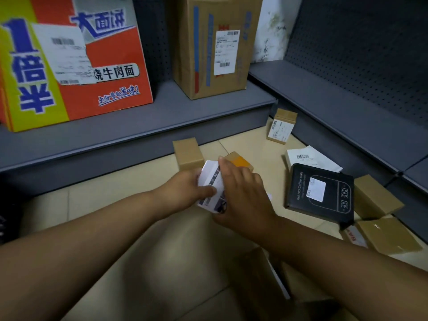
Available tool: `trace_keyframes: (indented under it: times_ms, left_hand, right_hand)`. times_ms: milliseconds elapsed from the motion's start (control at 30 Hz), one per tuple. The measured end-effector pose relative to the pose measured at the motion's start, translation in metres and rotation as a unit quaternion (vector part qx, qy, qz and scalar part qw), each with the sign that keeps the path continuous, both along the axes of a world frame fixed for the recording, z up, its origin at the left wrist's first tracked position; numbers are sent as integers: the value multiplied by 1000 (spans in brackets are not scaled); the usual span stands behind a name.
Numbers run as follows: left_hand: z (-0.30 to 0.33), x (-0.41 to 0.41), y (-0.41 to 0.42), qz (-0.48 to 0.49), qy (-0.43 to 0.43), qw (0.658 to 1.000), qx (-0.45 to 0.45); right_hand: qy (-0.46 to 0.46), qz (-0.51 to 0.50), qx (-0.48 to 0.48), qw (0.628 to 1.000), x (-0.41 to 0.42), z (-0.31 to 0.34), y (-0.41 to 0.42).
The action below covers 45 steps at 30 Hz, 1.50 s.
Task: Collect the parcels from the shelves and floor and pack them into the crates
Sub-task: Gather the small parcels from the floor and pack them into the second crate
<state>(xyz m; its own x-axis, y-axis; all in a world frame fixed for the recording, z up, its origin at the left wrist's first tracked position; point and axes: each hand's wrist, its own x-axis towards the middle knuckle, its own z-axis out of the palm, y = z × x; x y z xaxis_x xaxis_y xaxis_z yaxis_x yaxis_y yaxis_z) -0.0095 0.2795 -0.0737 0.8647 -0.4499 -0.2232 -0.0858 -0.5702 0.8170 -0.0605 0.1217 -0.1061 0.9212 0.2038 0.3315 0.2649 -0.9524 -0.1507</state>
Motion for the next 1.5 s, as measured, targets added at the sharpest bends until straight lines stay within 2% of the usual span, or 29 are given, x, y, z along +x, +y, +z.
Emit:
trace_keyframes:
  times_ms: [100, 200, 267, 333, 367, 433, 567, 633, 767, 867, 1000, 1067, 1167, 1300, 1367, 1433, 1500]
  left_hand:
    - [9, -2, 24, 55, 89, 990, -91]
    - [18, -1, 57, 108, 125, 979, -123]
    - [22, 0, 79, 125, 131, 976, -120]
    - [25, 0, 99, 141, 132, 973, -124]
    - [26, 0, 108, 145, 128, 973, -123]
    - [27, -1, 126, 144, 106, 978, -107]
    - [38, -2, 169, 127, 43, 991, -17]
    - [46, -2, 192, 141, 49, 989, 1]
    - [61, -4, 226, 219, 119, 962, -114]
    - [66, -8, 241, 305, 98, 926, -200]
    - [70, -16, 263, 354, 27, 900, -252]
    - [74, -20, 281, 371, 4, 890, -263]
    - [83, -23, 308, 369, -41, 886, -279]
    - [93, -31, 344, 333, -86, 905, -249]
    - [97, -37, 365, 318, -110, 922, -193]
    - [102, -44, 386, 283, -159, 946, -6]
    - [108, -52, 408, 220, -192, 937, 189]
  right_hand:
    - [37, -8, 57, 998, 1, 9, 7]
    - [113, -148, 146, 972, 7, 18, 0]
    - [242, -216, 272, 906, 11, 30, 2]
    - [339, -212, 424, 813, 14, 41, 16]
    - [359, -205, 471, 779, 15, 46, 25]
    - [367, -189, 521, 747, 18, 56, 46]
    - [365, -150, 543, 742, 27, 77, 90]
    - [365, -137, 566, 727, 32, 88, 110]
    - [343, -143, 632, 680, 45, 108, 150]
    - [331, -158, 658, 658, 50, 120, 179]
    - [347, -148, 632, 677, 50, 129, 214]
    - [353, -130, 636, 674, 48, 131, 230]
    - [360, -109, 624, 685, 44, 134, 251]
    - [378, -65, 623, 682, 40, 139, 281]
    - [387, -19, 624, 679, 38, 142, 298]
    - [388, 19, 618, 683, 35, 144, 318]
    - [391, 40, 622, 678, 30, 144, 340]
